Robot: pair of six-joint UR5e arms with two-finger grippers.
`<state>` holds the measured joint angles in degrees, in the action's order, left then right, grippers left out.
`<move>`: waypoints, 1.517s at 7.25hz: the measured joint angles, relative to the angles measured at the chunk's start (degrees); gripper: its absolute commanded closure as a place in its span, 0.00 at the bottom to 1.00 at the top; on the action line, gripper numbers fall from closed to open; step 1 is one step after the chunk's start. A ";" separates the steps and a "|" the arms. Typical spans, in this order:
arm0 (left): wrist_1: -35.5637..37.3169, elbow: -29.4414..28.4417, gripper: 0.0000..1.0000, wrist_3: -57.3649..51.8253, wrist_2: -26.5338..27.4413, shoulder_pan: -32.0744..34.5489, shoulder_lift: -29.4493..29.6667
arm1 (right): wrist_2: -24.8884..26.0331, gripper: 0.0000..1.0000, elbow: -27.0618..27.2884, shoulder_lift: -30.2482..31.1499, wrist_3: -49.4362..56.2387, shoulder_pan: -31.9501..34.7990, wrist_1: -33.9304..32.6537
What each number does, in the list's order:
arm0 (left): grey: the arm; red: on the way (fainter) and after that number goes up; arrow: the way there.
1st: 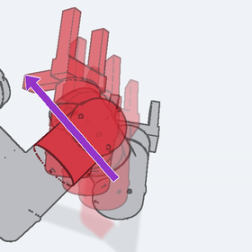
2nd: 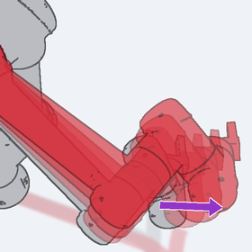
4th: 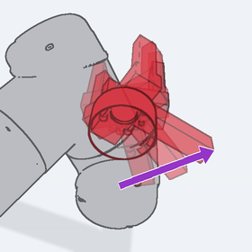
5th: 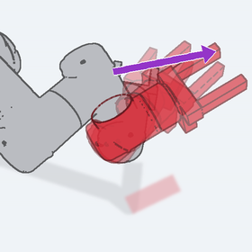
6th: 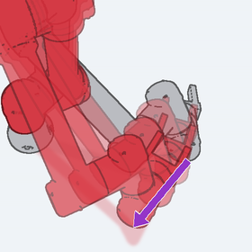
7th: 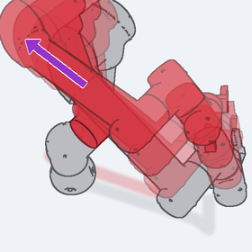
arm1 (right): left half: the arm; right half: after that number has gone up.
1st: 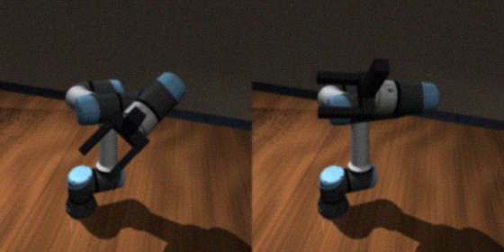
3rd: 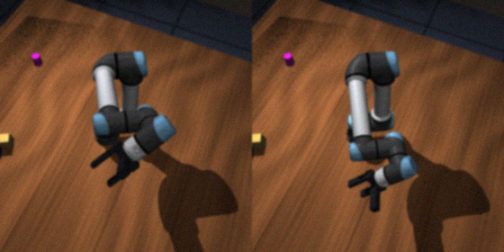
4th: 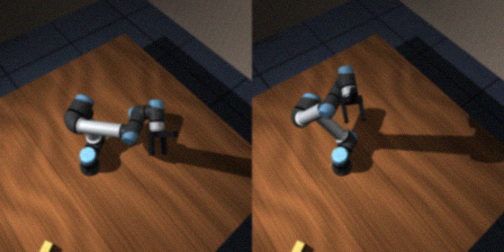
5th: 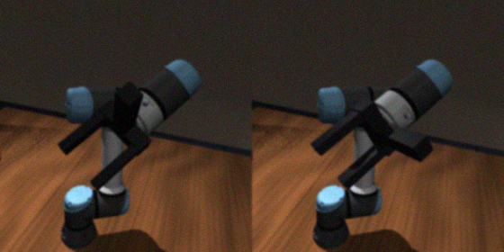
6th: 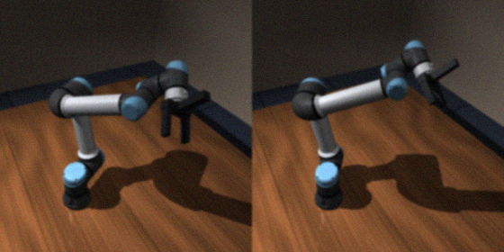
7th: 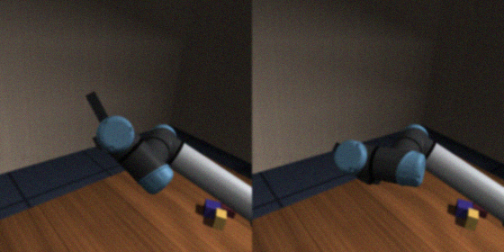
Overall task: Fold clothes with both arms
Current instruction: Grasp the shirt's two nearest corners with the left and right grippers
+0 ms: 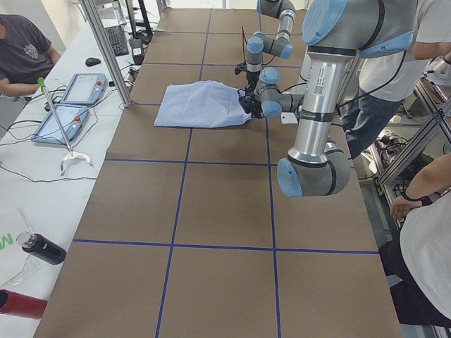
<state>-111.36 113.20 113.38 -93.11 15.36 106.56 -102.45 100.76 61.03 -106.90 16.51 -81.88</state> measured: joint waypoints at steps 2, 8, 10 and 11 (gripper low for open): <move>0.00 -0.01 1.00 -0.05 0.01 0.14 -0.03 | -0.14 1.00 1.50 -0.03 -0.04 0.51 -0.03; 1.55 5.74 1.00 -0.07 -3.46 -0.02 -0.23 | -5.84 1.00 8.29 3.64 0.56 1.52 -0.12; 6.33 10.05 1.00 -0.07 -6.04 -0.54 -0.15 | -12.49 1.00 14.04 6.83 0.56 1.92 -0.21; 8.75 12.55 1.00 -0.08 -6.91 -0.99 -0.13 | -16.99 1.00 16.33 8.25 0.50 2.26 -0.22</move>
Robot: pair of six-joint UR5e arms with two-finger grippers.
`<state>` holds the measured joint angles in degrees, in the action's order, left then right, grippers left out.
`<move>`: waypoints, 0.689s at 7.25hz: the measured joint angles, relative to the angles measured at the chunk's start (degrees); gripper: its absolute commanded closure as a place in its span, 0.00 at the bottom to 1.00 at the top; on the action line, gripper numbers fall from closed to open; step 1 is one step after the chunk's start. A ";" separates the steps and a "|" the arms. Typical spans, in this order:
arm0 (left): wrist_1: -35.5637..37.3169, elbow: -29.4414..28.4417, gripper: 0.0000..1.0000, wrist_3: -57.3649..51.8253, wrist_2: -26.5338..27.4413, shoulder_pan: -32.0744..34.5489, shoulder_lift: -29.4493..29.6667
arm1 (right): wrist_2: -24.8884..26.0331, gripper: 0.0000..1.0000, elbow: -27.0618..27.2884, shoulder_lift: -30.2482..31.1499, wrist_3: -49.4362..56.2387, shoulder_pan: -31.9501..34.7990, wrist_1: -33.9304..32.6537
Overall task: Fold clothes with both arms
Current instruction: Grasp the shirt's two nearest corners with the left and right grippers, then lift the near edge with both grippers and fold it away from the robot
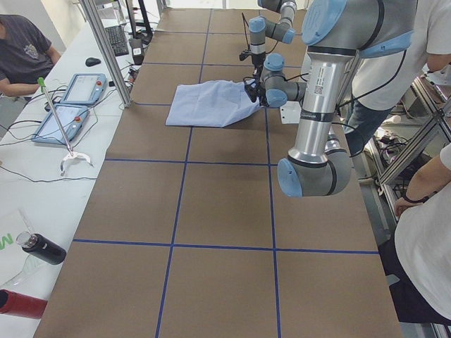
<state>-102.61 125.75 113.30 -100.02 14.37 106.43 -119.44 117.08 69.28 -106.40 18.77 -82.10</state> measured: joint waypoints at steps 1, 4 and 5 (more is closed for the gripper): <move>2.47 2.90 1.00 0.00 -0.59 -0.90 0.03 | -4.28 1.00 1.67 0.88 -0.14 0.59 0.00; 5.09 7.15 1.00 -0.03 -3.18 -2.11 1.58 | -13.53 1.00 2.79 0.98 -0.22 6.08 0.10; 5.16 7.10 1.00 -0.13 -3.60 -1.21 2.56 | -14.85 1.00 2.24 0.23 0.01 8.53 0.17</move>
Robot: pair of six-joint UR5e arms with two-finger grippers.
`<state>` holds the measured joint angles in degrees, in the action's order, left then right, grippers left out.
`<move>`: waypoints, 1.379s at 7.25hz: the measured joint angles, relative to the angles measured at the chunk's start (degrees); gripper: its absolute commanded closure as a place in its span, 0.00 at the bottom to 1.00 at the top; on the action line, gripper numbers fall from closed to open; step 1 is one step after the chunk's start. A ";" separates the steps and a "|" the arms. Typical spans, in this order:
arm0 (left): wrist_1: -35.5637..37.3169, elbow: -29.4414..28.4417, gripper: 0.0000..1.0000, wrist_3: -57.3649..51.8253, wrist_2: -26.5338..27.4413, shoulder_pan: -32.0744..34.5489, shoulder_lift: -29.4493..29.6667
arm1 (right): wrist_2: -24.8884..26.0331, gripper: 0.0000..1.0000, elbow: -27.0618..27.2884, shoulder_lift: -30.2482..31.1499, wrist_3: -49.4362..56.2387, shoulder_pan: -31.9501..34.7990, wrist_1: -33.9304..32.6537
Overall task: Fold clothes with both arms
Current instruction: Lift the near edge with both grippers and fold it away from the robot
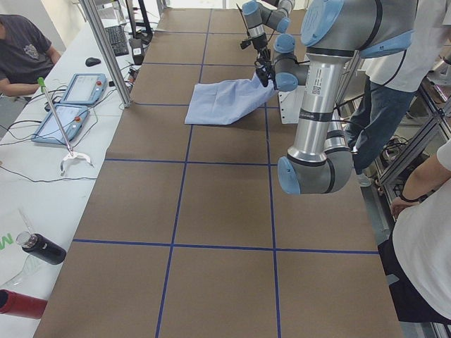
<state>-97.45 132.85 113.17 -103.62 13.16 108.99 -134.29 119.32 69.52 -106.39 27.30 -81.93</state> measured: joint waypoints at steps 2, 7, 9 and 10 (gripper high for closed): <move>0.08 -0.90 1.00 -4.45 -1.96 7.22 2.49 | -0.65 1.00 -2.20 -2.29 0.36 5.88 0.09; -13.86 -24.00 1.00 -15.70 -8.06 22.75 9.43 | 0.19 1.00 -23.55 -15.98 5.30 16.36 0.34; -22.19 -32.49 1.00 -16.03 -8.07 24.05 10.72 | 1.37 1.00 -32.19 -20.13 6.89 17.22 0.58; -25.15 -35.25 1.00 -16.03 -8.01 24.44 11.14 | 2.25 1.00 -34.70 -20.88 8.27 17.29 1.03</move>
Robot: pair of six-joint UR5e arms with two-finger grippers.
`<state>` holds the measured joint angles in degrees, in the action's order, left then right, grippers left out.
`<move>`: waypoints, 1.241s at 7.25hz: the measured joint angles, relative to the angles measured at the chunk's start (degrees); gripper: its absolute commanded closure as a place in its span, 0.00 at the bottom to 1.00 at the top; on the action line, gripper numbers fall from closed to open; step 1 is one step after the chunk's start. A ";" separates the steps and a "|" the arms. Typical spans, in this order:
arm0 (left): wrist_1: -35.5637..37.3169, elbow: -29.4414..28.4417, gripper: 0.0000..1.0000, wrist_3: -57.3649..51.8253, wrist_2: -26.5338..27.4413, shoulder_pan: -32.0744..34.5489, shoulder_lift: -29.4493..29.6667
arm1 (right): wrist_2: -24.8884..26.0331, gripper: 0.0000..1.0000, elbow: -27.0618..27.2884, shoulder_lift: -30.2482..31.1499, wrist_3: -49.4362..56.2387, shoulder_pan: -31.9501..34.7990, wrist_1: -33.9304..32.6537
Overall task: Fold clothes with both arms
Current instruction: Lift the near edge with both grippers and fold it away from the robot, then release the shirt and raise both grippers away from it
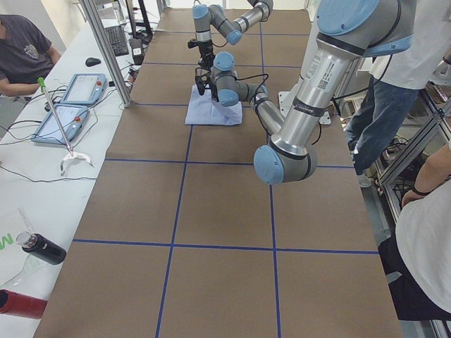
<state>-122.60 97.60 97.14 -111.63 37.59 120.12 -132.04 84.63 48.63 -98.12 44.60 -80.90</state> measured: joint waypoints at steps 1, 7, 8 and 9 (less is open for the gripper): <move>-2.20 -2.03 1.00 0.03 0.08 0.25 0.44 | 0.41 1.00 -1.91 -0.67 0.94 0.02 0.55; -9.47 -9.39 0.20 0.10 0.44 1.44 1.95 | 1.80 0.00 -7.49 -3.76 1.52 0.02 3.28; -9.52 -9.42 0.01 0.20 0.47 2.19 1.95 | 2.81 0.00 -7.62 -3.77 1.50 0.02 3.53; -9.49 -9.44 0.01 0.28 0.73 2.80 1.95 | 3.85 0.00 -7.88 -3.59 1.51 0.16 4.36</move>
<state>-132.09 88.16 97.42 -110.90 40.40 122.08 -128.19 76.74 45.04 -96.61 44.76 -76.54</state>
